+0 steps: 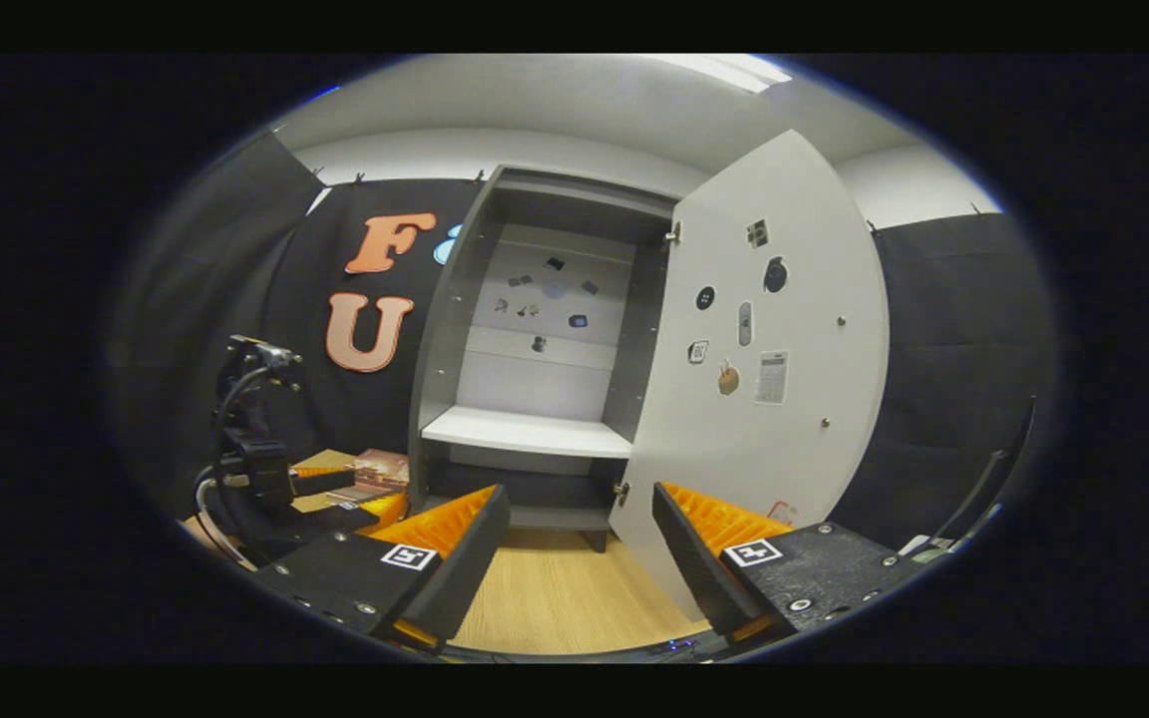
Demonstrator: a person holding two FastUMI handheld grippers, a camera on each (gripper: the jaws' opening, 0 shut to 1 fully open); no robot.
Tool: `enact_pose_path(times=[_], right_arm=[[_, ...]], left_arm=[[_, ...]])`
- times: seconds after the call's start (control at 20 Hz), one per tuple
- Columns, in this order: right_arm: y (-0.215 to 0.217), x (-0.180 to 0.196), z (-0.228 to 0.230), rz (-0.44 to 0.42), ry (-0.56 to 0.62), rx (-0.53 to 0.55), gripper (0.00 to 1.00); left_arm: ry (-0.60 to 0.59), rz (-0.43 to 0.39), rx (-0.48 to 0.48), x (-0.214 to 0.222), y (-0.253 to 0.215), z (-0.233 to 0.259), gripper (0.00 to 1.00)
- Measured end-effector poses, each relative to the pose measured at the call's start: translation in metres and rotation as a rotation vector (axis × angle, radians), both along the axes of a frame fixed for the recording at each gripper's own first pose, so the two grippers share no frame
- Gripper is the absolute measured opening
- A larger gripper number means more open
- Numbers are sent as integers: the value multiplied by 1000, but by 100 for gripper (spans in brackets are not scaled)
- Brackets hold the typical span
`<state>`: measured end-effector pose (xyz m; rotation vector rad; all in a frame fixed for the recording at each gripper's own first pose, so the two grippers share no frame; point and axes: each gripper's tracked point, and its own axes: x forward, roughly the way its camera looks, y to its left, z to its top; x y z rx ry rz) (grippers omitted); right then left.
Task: Open the cabinet door with the right hand, grasp the bottle in the cabinet with the left hand and place it on the coaster, then close the cabinet door with the right hand.
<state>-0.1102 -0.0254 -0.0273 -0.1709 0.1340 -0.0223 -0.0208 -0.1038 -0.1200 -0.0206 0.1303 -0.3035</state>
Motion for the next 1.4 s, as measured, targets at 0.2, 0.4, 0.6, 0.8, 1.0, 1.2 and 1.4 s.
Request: enact_pose_path(times=[0.2,0.4,0.6,0.8,1.0,1.2,1.4], right_arm=[[-43,1,14,13,-11,-4,89],[-94,-14,23,11,-16,29,89],[-156,-30,30,-66,-29,26,89],[-216,-32,30,-183,-44,-4,89],[-243,-15,23,-218,-38,2,89],[-247,3,19,-196,-41,39,89],[-236,6,18,-154,-26,95,88]], left_arm=[[-9,66,-27,-16,-4,31,93],[-17,130,-74,-32,-10,59,93],[-41,164,-67,-40,-15,81,93],[-58,153,-41,-42,-29,97,93],[-58,142,-20,-45,-43,101,93],[-58,153,-8,-42,-40,103,93],[-53,173,-27,-40,-29,104,93]])
